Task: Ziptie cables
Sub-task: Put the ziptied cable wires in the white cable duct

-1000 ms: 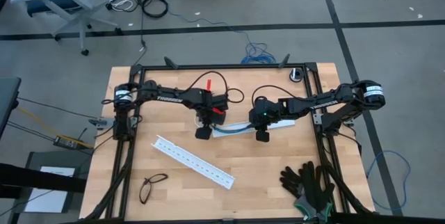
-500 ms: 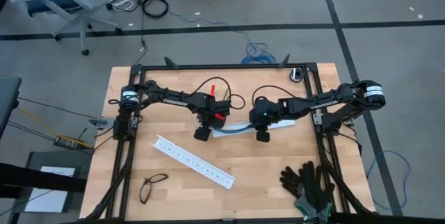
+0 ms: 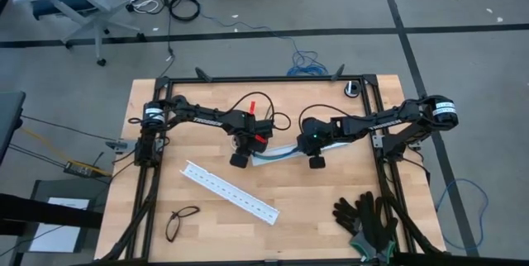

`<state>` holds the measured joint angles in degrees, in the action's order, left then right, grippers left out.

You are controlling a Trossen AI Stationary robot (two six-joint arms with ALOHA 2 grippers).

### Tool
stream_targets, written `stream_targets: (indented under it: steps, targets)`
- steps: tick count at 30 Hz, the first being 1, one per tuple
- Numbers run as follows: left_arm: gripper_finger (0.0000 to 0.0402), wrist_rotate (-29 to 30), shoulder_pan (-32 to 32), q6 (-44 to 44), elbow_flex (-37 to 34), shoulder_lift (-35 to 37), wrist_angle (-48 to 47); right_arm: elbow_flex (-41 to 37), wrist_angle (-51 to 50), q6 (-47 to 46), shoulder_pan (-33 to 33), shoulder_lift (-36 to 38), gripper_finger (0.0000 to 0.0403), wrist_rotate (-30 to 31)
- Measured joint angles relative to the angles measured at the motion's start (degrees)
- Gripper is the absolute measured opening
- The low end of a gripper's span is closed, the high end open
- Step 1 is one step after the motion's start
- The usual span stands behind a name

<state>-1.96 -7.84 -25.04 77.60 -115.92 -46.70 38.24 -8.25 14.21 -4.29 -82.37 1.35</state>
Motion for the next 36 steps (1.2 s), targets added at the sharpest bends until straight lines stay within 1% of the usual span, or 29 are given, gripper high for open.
stream_targets:
  steps: [3,6,11,15,17,19,20,22,24,25,28,31,36]
  targets:
    - [0.0027,-0.04,0.0,-0.02,0.0,-0.02,0.13,0.0,0.04,2.11,0.01,0.0,0.0098,1.97]
    - [0.001,-0.03,-0.02,-0.03,-0.01,-0.02,0.31,0.0,0.5,3.94,0.0,0.0,0.0098,2.05]
    - [0.0007,0.02,-0.02,-0.02,-0.04,-0.07,0.65,0.02,0.94,4.02,0.0,-0.53,0.0097,1.47]
    - [0.0007,0.21,-0.02,-0.02,-0.11,-0.07,1.39,0.04,1.53,5.33,0.0,-4.63,0.0093,0.77]
    - [0.0007,0.25,-0.02,-0.02,0.11,-0.13,1.38,0.04,2.2,6.13,0.13,-7.14,0.009,2.44]
    - [0.0007,0.25,-0.04,-0.03,0.07,-0.13,1.36,0.28,3.4,5.84,0.52,-9.15,0.0085,6.37]
    - [0.0007,0.25,-0.04,-0.02,0.07,-0.13,1.37,0.22,3.86,5.5,0.62,-9.69,0.008,7.85]
    - [0.0008,0.27,-0.04,-0.02,0.07,-0.13,1.35,0.22,4.74,5.23,0.92,-10.05,0.006,8.97]
    - [0.0008,0.31,-0.04,0.0,0.09,-0.13,1.25,0.2,5.36,3.62,1.24,-9.31,0.0029,9.34]
    - [0.0008,0.61,-0.04,0.07,0.13,-0.13,1.14,0.13,5.32,2.88,1.26,-8.63,0.002,9.16]
    - [0.0008,2.87,0.07,0.71,2.02,-0.16,-1.63,-0.11,4.23,0.54,1.62,-5.8,0.0019,7.8]
    - [0.0006,6.07,0.12,1.4,4.69,-0.5,-5.42,-0.11,3.94,-0.14,2.11,-1.86,0.0019,7.75]
    - [0.0002,12.88,0.96,1.31,9.99,0.48,-10.29,-0.11,3.55,-2.88,4.33,4.1,0.0019,7.73]
